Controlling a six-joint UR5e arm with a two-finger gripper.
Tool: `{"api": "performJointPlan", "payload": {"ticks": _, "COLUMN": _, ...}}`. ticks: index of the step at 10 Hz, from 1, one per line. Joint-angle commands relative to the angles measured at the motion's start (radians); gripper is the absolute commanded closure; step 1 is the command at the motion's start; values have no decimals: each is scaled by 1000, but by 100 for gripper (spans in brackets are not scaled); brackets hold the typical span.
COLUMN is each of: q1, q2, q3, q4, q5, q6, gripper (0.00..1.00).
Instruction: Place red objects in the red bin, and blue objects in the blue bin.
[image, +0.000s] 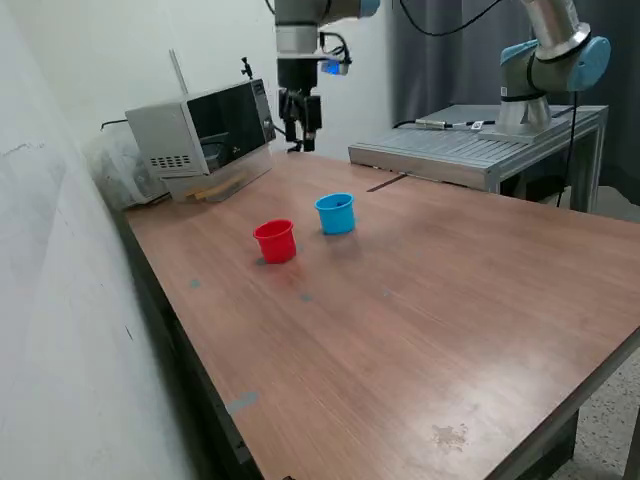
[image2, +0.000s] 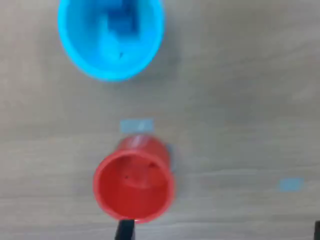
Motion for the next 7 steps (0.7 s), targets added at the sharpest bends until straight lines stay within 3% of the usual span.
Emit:
{"api": "performJointPlan", "payload": {"ticks": 1, "q1": 66, "q2": -201, "q3": 57, "q4": 176, "q5": -2, "q6": 59, "gripper": 0}}
{"api": "performJointPlan", "payload": {"ticks": 4, "q1": 133, "q2": -380, "q3": 110, "q4": 397, "q5": -52, "q6": 164, "gripper": 0}}
{"api": "performJointPlan", "payload": {"ticks": 7, "q1": 193, "q2": -557, "q3": 196, "q4": 533, "q5": -26, "q6": 211, "gripper": 0}}
